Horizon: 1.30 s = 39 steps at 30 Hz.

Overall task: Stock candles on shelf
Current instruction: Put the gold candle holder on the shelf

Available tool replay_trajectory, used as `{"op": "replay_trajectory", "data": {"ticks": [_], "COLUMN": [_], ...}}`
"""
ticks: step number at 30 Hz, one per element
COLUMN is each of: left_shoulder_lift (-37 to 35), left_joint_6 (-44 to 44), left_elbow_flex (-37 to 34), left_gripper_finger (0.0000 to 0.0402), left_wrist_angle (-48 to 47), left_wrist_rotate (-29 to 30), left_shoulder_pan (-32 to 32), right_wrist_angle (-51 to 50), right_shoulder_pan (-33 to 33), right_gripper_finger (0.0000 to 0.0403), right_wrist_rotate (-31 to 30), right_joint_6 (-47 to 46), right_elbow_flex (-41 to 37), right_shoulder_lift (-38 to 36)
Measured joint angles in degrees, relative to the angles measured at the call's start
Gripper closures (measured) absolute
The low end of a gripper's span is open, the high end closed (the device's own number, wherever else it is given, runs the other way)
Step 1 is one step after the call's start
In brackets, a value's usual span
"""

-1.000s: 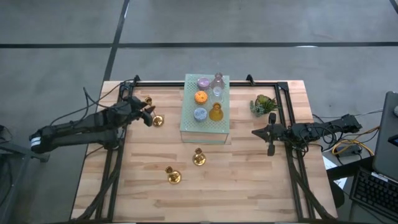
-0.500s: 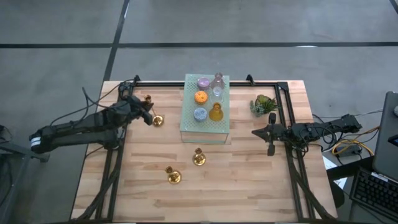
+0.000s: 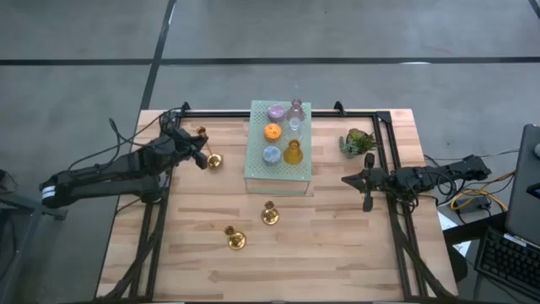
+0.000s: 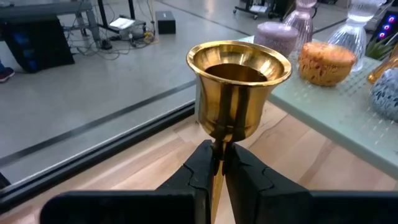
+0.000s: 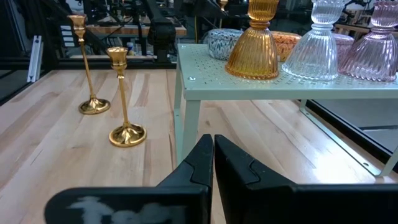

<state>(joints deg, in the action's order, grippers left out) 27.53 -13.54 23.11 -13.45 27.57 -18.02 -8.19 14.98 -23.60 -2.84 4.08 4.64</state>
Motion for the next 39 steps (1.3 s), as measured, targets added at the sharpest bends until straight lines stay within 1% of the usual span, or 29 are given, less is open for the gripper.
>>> {"op": "replay_trajectory", "data": {"ticks": [5,12,18,23,30,35,39], "left_shoulder_lift": [-0.04,-0.04,-0.01,1.26,6.49,12.23,18.45], "left_joint_6": [1.9,2.18,2.33,5.3,10.97,13.41,14.56], "left_elbow_flex": [0.6,2.09,5.3,8.96,14.07,20.25,26.05], "left_gripper_finger": [0.0372,0.0371,0.0373,0.0373,0.0374,0.0374,0.0374], "left_wrist_angle": [2.56,2.71,3.64,6.13,9.52,10.04,10.22], "left_wrist_rotate": [-0.25,-0.53,-1.6,-2.34,-3.0,-3.0,-2.99], "left_shoulder_pan": [0.0,0.02,0.02,0.02,0.0,-0.15,-1.06], "right_wrist_angle": [0.0,0.0,0.0,0.0,0.0,0.0,0.0], "right_shoulder_pan": [-0.02,0.0,0.0,-0.01,0.0,-0.01,0.0], "right_gripper_finger": [0.0394,0.0394,0.0394,0.0394,0.0394,0.0394,0.0394], "right_wrist_rotate": [0.0,0.0,-0.02,0.0,0.0,0.0,0.0], "right_joint_6": [0.01,-0.04,0.01,0.0,0.0,0.01,0.01], "right_elbow_flex": [0.0,0.0,0.0,0.0,0.0,0.0,0.0], "right_shoulder_lift": [0.02,0.01,0.02,0.01,0.01,0.0,0.01]}}
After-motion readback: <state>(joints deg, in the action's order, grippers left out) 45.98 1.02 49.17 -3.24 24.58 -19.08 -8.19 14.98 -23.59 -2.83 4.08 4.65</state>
